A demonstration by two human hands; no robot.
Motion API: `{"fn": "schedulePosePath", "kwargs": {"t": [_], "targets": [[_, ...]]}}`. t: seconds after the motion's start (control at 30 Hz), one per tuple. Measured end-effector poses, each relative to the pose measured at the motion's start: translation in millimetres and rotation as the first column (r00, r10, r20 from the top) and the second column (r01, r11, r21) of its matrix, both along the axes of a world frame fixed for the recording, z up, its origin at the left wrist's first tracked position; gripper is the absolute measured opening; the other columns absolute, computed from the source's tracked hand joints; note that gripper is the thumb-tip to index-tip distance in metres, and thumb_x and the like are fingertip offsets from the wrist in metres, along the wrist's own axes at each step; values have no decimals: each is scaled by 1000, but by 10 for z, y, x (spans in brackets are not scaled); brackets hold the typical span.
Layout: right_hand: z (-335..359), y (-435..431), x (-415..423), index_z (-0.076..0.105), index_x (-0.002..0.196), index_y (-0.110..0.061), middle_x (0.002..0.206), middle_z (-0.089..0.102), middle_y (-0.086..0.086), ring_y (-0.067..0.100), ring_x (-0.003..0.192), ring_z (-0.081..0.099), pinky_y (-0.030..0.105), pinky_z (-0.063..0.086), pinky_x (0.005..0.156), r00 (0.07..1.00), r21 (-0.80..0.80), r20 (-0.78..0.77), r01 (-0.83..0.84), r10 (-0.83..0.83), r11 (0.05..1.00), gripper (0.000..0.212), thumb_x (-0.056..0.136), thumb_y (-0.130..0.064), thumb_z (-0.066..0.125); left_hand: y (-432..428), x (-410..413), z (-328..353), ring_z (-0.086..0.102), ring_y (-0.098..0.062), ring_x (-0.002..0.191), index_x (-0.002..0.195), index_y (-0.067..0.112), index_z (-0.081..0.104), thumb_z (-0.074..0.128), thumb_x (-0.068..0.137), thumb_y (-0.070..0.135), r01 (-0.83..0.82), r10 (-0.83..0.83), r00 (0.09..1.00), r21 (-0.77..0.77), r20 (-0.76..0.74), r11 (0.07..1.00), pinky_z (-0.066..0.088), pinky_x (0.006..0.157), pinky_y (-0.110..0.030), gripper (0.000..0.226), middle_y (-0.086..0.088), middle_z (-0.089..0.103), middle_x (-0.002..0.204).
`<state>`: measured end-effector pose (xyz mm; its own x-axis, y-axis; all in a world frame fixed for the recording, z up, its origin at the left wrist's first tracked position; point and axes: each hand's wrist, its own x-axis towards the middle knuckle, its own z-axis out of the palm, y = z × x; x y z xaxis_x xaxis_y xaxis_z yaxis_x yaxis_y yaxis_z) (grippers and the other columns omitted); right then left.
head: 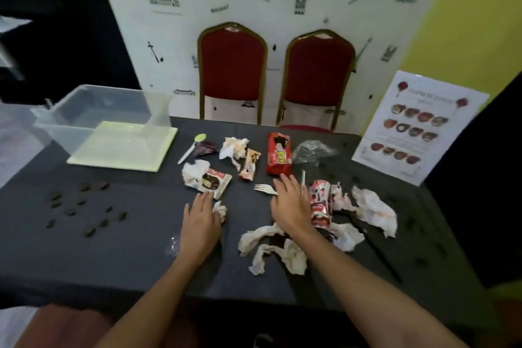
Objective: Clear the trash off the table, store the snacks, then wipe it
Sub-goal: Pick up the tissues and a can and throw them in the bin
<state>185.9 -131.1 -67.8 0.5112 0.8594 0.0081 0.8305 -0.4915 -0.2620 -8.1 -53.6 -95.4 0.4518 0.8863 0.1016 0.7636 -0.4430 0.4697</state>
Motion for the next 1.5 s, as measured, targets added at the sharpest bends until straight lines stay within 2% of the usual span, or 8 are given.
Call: {"fn": "schedulePosePath", "kwargs": {"t": [0.23, 0.4, 0.53, 0.77, 0.97, 1.13, 1.27, 1.5], "targets": [[-129, -609, 631, 44, 134, -15, 142, 43, 10, 28, 127, 40, 40, 35, 101, 963, 50, 103, 244, -249, 968, 56, 85, -36, 59, -491, 508, -180, 28, -21, 142, 143, 13, 36, 45, 96, 24, 157, -157, 988, -49, 1, 986, 17, 117, -38, 50, -5, 37, 150], [-156, -653, 715, 29, 143, -18, 138, 43, 16, 33, 126, 38, 41, 36, 101, 929, -49, -94, 354, -358, 934, 81, 79, -56, 61, -723, 629, -292, 32, -18, 138, 149, 28, 20, 43, 88, 60, 286, -301, 950, -159, -79, 945, 26, 114, -38, 73, 1, 33, 152], [-205, -666, 752, 36, 132, -18, 121, 60, 13, 35, 114, 49, 41, 44, 92, 886, -121, -202, 401, -418, 908, 74, 76, -60, 60, -914, 832, -329, 29, -21, 138, 148, 39, 6, 35, 72, 81, 331, -365, 892, -166, -265, 929, 25, 112, -40, 92, 3, 32, 150], [-141, -668, 917, 43, 118, -15, 105, 63, 11, 27, 87, 63, 42, 57, 71, 742, 18, -443, 568, -503, 823, 57, 77, -50, 65, -994, 942, -407, 44, -23, 114, 125, 27, 49, 52, 89, 24, 397, -417, 874, -128, -248, 909, 45, 83, -36, 37, 1, 46, 131], [1, -442, 840, 44, 123, -20, 114, 64, 8, 23, 91, 64, 38, 56, 73, 757, 108, -516, 523, -401, 846, 57, 80, -51, 67, -467, 593, -130, 56, -33, 94, 105, 7, 65, 60, 82, 8, 169, -174, 978, 53, 113, 984, 48, 80, -40, 24, -13, 62, 108], [9, -235, 528, 43, 125, -22, 118, 64, 6, 24, 95, 65, 42, 57, 79, 824, 116, -505, 358, -256, 926, 61, 78, -52, 67, -118, 54, -156, 54, -31, 111, 113, 16, 64, 52, 87, 18, -151, 160, 986, 154, -43, 976, 37, 97, -51, 28, -5, 65, 119], [-37, -113, 268, 40, 129, -24, 121, 62, 3, 22, 98, 65, 44, 57, 81, 843, 96, -517, 230, -149, 968, 65, 78, -53, 67, -178, -246, -443, 32, -32, 136, 137, 25, 44, 44, 92, 48, -255, 253, 935, 25, -248, 967, 18, 101, -71, 51, 6, 45, 143], [-108, -64, 127, 37, 134, -24, 125, 59, 3, 19, 102, 63, 37, 54, 81, 894, 39, -445, 72, -47, 997, 69, 79, -55, 66, -269, -93, -529, 29, -30, 138, 145, 29, 29, 53, 85, 57, -278, 265, 950, -61, -164, 959, 21, 100, -70, 71, 3, 33, 150]]}}
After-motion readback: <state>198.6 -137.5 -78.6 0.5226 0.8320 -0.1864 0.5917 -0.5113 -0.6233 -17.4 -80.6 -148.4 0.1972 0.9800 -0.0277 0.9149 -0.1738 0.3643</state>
